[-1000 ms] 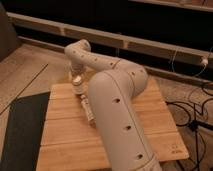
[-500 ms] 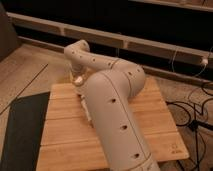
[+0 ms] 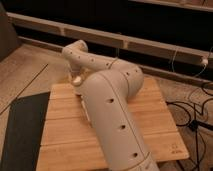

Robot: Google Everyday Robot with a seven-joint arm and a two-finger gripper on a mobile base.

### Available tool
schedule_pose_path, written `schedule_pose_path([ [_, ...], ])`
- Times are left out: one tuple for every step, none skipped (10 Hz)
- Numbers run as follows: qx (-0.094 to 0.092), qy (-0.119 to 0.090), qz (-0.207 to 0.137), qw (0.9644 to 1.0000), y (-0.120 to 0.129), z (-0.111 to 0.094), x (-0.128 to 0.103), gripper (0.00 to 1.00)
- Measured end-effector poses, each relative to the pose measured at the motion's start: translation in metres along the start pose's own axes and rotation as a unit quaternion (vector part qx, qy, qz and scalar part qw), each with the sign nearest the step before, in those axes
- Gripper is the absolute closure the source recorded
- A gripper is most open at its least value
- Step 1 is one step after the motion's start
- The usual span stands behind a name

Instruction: Place the ceramic cup over the eraser

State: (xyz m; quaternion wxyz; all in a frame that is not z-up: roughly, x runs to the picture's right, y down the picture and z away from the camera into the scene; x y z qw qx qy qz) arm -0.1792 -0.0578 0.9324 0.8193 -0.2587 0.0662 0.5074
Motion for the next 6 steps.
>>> schedule_pose_path([
  [0.001,0.001,0.001,1.0,-0.0016,0.0004,0.0007,0.25],
  [0.001,0.001,0.001,1.0,-0.0023,0.0003,0.0008,0.25],
  [0.001,0.001,0.001,1.0,-0.0023,0.0002,0.0008,0.25],
  [0.001,0.001,0.002,1.0,-0.0023,0.0002,0.0007,0.25],
  [0.001,0.001,0.002,1.0,-0.0023,0.0003,0.0007,0.25],
  [0.001,0.001,0.002,1.0,-0.0023,0.0003,0.0007,0.25],
])
